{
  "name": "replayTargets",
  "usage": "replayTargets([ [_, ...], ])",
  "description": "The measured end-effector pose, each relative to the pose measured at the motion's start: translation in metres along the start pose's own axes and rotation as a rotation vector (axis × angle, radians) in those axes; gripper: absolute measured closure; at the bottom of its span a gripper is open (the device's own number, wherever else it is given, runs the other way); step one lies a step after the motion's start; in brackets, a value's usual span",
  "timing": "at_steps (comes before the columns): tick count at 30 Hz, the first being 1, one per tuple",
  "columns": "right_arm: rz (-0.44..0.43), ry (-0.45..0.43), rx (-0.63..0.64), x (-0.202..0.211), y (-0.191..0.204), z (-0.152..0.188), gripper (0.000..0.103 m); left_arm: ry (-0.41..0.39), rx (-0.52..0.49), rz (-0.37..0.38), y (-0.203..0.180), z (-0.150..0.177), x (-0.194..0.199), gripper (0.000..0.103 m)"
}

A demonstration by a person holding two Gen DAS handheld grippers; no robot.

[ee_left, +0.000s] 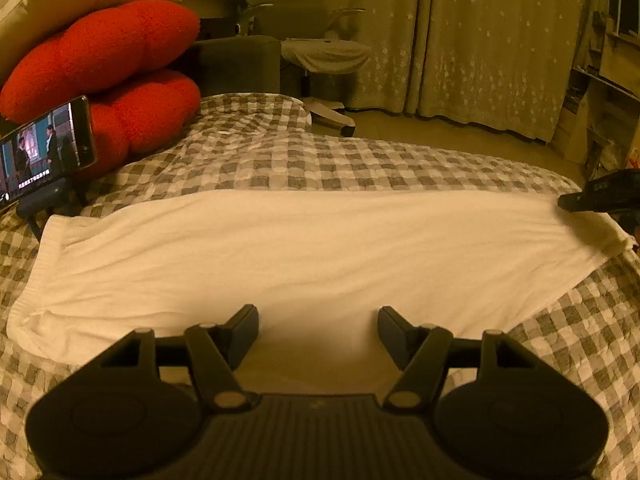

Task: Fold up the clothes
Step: 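Lower the right tool and pinch the white garment end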

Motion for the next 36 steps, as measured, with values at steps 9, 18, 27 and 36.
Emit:
replayTargets([
  [9,0.199,-0.087,-0.02,0.003,-0.04,-0.008,0.093,-0.002,0.014,0.005,0.001,-0.002,0.002,0.035],
  [18,0.189,-0.08,-0.202,0.037,-0.069,-0.012,0.087,-0.024,0.063,0.039,0.0,-0.007,0.004,0.036],
  [27,0.248,-0.04,-0.222,0.061,-0.078,-0.001,0.087,0.004,0.042,0.042,-0.004,-0.001,0.002,0.036],
  [36,0.387,-0.127,-0.636,0.1,-0.14,0.023,0.076,-0.001,0.043,0.032,-0.003,-0.001,0.003,0.036],
])
Point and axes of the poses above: each gripper's, at about its wrist camera, not at the fingertips, and x roughly against the way its jaws point, y to its left, z to its underside, the point moved 7 cm from there along -x, roughly the way its jaws point, and after that the axes turned 15 degrees about -y, right-handed, at the moved point
